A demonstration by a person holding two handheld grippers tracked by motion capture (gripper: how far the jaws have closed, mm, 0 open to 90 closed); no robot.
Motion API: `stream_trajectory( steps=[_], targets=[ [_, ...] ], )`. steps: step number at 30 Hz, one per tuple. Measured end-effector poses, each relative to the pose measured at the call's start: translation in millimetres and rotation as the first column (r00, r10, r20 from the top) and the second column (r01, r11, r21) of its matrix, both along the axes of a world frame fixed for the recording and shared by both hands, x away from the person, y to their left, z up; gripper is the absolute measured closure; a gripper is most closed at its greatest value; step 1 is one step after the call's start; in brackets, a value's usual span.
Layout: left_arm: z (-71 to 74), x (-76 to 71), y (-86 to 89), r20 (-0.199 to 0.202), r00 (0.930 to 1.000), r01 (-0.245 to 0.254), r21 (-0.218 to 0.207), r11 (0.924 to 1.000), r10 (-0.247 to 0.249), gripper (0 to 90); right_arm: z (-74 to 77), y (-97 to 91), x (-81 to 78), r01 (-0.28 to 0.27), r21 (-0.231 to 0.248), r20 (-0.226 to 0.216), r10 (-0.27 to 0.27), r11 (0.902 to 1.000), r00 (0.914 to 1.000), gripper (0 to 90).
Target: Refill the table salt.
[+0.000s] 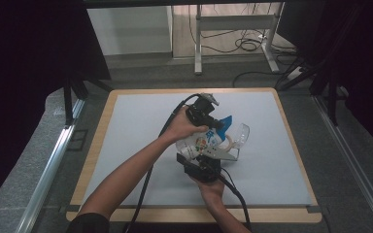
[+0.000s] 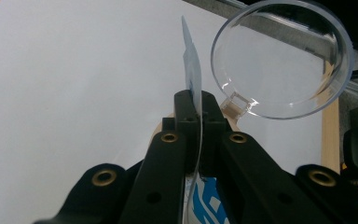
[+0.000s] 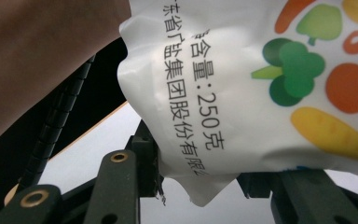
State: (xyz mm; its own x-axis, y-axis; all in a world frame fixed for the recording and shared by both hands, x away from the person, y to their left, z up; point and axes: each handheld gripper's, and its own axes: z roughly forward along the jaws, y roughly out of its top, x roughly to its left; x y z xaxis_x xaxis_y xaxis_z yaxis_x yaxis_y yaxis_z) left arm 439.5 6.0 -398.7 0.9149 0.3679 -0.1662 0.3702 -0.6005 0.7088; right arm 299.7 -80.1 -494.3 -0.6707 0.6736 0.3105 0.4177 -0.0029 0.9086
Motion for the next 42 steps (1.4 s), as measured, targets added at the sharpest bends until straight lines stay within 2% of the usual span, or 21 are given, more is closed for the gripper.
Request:
stream_trajectory(
  steps=[18, 42],
  targets=[
    [2.0, 2.7, -0.9, -0.004, 1.0, 0.004, 0.008, 1.0, -0.004, 89.7, 3.8, 0.3, 1.7, 0.006, 0.02, -0.021, -0.006, 0.9998, 0.9998, 57.8],
    [1.0, 3.4, -1.3, -0.01, 0.9999, 0.008, 0.006, 1.0, -0.007, 89.7, 2.6, -1.1, 2.5, -0.001, 0.018, -0.013, 0.001, 0.9998, 0.9999, 58.3]
  ],
)
